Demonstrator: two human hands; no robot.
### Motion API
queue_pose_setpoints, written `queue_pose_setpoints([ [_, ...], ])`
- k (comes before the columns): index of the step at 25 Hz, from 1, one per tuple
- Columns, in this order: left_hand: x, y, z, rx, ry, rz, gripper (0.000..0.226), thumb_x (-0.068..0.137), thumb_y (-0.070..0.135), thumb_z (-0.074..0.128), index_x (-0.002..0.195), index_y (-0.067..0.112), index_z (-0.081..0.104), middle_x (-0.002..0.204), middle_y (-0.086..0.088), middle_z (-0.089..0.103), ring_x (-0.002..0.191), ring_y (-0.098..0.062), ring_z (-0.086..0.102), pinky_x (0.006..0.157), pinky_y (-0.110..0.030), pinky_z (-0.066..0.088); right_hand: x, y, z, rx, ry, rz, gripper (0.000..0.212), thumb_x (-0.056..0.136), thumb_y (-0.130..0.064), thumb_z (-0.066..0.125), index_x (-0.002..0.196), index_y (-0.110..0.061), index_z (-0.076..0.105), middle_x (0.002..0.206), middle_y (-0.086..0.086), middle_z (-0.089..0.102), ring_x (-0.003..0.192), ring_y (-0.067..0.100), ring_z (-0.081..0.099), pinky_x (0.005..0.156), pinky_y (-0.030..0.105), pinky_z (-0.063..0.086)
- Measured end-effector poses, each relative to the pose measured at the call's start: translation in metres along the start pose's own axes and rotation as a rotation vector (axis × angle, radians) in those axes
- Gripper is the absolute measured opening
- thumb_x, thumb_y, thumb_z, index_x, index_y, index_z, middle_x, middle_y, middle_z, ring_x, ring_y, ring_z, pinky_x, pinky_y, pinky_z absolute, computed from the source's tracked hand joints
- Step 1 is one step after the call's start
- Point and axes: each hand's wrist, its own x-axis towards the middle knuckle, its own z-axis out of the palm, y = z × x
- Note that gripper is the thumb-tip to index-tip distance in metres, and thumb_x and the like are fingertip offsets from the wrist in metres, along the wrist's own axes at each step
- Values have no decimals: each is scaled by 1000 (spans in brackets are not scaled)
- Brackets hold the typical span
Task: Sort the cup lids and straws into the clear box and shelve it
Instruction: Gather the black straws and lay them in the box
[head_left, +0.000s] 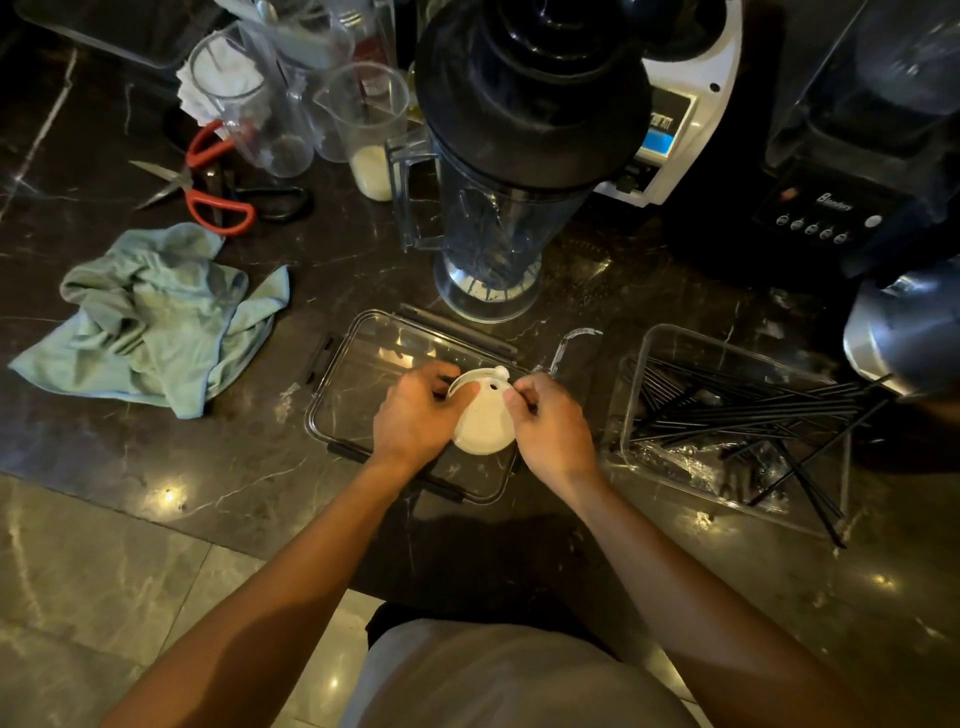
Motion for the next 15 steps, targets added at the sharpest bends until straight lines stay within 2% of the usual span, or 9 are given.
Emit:
queue_pose_setpoints([
  [2, 1, 11, -1, 72, 33, -2, 46, 84, 57, 70, 121, 30, 66, 111, 10, 72, 102, -12, 69, 89, -44, 58, -3, -5, -10, -11, -29, 2, 21, 104, -39, 57, 114, -21, 64, 104, -7, 65, 94, 7, 62, 70, 21, 50],
  [4, 3, 27, 4, 87, 81, 95, 38, 88, 41, 75, 122, 26, 65, 114, 9, 68, 105, -11, 66, 90, -39, 57, -9, -6, -27, -3, -10, -21, 17, 103, -35, 59, 111, -22, 66, 100, -9, 67, 88, 3, 62, 73, 24, 52],
  [6, 5, 52, 13, 6, 76, 201, 33, 88, 33, 77, 119, 23, 68, 112, 6, 70, 102, -9, 66, 91, -34, 57, -17, -5, -48, 57, 53, -48, 12, 101, -30, 61, 106, -21, 69, 94, -10, 68, 84, 2, 62, 78, 28, 54],
  [9, 4, 96, 37, -99, -36, 293, 22, 90, 27, 76, 110, 24, 71, 98, 9, 70, 94, -5, 68, 87, -26, 57, -31, 6, -86, 152, 204, -46, 10, 100, -27, 63, 103, -22, 71, 87, -10, 71, 81, 6, 67, 73, 27, 53],
  [12, -1, 141, 69, -61, -180, 396, 21, 90, 28, 76, 109, 25, 72, 94, 10, 69, 90, -5, 69, 84, -21, 55, -47, 35, -123, 257, 329, 16, 7, 100, -22, 64, 99, -23, 71, 79, -11, 70, 70, 0, 65, 64, 20, 51],
  [15, -8, 174, 109, 20, -329, 449, 29, 88, 30, 78, 116, 25, 70, 102, 7, 69, 92, -8, 69, 90, -31, 58, -63, 72, -146, 313, 375, 171, 4, 98, -27, 65, 95, -27, 67, 70, -6, 67, 59, 9, 61, 61, 37, 52],
])
